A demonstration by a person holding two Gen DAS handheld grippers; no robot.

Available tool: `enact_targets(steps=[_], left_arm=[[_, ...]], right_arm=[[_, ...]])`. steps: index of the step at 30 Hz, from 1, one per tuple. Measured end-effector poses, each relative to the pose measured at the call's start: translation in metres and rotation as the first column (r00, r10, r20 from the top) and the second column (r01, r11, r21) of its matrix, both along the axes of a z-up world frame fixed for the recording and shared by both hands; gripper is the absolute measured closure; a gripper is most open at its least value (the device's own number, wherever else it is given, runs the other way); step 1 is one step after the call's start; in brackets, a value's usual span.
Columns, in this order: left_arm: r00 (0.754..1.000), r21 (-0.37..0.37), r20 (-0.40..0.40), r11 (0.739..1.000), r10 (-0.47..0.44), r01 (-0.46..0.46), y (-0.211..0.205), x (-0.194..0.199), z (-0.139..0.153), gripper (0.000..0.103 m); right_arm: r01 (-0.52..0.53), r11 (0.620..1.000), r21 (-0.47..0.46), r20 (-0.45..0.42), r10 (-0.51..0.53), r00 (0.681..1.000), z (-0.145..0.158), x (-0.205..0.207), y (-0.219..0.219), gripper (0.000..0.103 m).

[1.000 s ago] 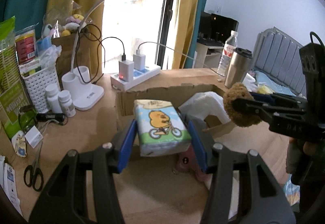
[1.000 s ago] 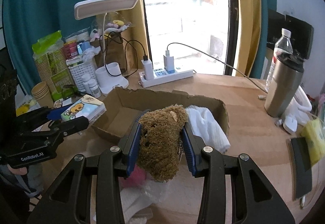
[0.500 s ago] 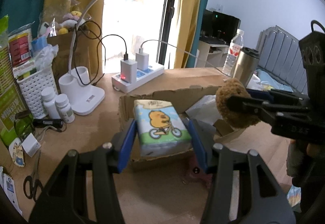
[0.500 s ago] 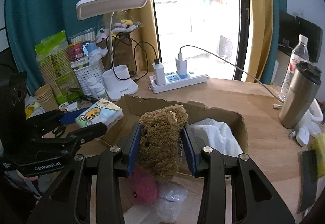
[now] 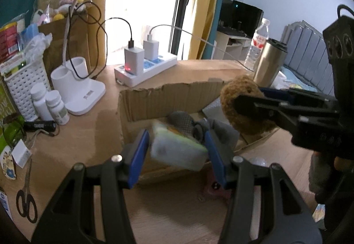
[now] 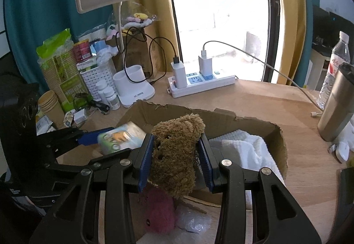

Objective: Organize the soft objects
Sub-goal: 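Carry the tissue pack with the left tool while the right tool carries the teddy bear to the box, then lower the tissue pack into the box with the left tool while the right tool lowers the teddy bear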

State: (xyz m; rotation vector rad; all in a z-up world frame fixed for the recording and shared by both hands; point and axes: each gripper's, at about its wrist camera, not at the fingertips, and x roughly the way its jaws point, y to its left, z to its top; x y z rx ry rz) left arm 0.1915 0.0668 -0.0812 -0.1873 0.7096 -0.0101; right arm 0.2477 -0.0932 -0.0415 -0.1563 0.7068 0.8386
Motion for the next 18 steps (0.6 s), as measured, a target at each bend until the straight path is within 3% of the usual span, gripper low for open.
enact_targets(steps=[18], left_arm=[[0.995,-0.014,0.006,0.995,0.096,-0.096,0.022,-0.013,0.004,0.048]], right_arm=[[-0.029,1.0,-0.009,-0.046,0.028,0.999,-0.016,0.007,0.012,0.061]])
